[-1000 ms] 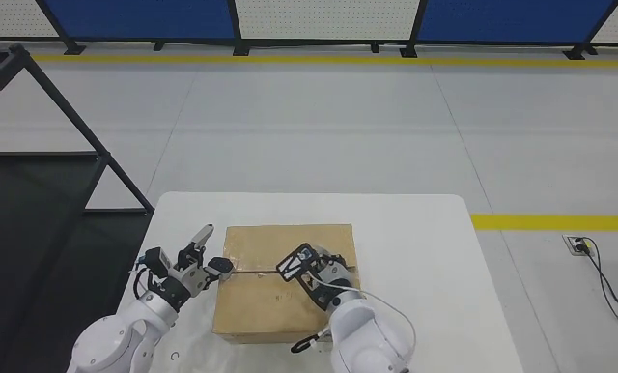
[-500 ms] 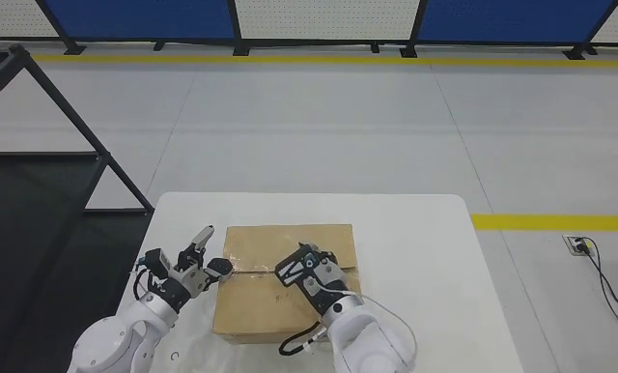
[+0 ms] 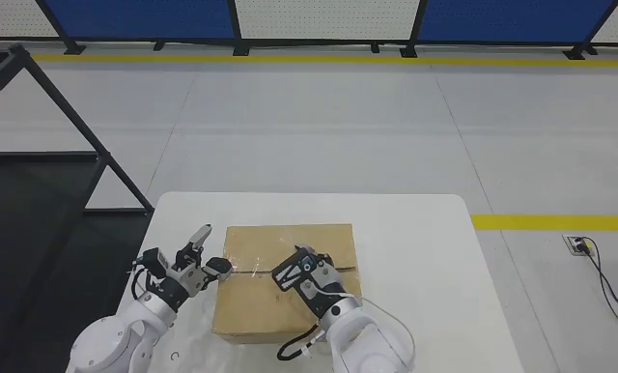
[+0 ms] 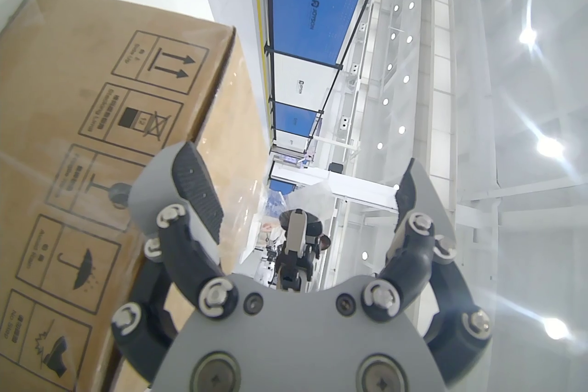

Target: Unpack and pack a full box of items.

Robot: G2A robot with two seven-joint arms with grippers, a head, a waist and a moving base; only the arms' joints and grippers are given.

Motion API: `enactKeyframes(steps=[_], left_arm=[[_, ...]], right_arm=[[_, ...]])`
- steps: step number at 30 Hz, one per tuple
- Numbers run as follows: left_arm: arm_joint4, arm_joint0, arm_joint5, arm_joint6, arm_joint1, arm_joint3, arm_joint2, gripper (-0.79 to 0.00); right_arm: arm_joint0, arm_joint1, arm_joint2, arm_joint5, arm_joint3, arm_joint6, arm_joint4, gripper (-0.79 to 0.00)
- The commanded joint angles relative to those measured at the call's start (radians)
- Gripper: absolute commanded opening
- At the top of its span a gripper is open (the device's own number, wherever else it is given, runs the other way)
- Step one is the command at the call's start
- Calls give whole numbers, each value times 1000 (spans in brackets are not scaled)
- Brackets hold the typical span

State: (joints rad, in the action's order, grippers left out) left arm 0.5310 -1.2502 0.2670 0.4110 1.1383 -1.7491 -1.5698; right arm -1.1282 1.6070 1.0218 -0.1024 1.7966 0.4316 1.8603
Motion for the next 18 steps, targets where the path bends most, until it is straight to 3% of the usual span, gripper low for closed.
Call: enactKeyframes(steps=[1, 8, 18], left_arm=[[-4, 2, 1, -4, 0, 1, 5, 0], [-2, 3, 1, -12, 1, 2, 8, 0], [7, 3, -2, -10, 1, 4, 8, 0]], right_arm=[[-5, 0, -4, 7, 4, -26, -3, -785], [-17, 4, -27, 53, 26, -111, -16, -785], [6, 17, -65, 87, 23, -102, -70, -785]])
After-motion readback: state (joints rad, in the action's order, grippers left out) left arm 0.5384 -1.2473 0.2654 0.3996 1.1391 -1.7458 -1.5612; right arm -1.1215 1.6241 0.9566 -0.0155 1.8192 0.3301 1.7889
